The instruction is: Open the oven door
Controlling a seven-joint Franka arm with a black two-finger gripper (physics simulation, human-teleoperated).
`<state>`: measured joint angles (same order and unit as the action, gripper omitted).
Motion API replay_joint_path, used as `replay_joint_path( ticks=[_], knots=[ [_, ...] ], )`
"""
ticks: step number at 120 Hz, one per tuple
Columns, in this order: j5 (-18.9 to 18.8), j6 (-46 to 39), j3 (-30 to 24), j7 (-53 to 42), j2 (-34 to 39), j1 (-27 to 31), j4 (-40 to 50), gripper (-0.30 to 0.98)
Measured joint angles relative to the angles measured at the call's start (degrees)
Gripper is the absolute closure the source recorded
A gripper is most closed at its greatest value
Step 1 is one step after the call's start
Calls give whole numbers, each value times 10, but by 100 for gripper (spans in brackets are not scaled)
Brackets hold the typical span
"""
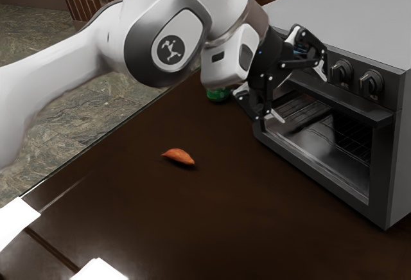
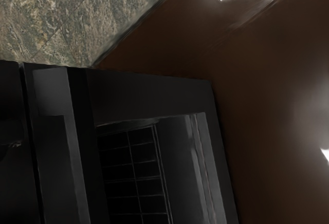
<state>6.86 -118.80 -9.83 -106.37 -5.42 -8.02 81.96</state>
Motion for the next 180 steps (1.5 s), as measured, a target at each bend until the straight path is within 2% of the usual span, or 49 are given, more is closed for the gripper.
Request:
replay_joint_path(
  ticks=[52, 69, 92, 142, 154, 180],
  knots=[
    [7, -4, 16, -13, -26, 5, -2, 0],
    [9, -5, 19, -15, -51, 6, -28, 0],
    [19, -4, 19, -18, -64, 34, -41, 0],
    [23, -3, 18, -24, -95, 47, -59, 0],
    [22, -4, 17, -25, -100, 49, -59, -4],
    [25, -3, 19, -26, -101, 56, -55, 0]
  ],
)
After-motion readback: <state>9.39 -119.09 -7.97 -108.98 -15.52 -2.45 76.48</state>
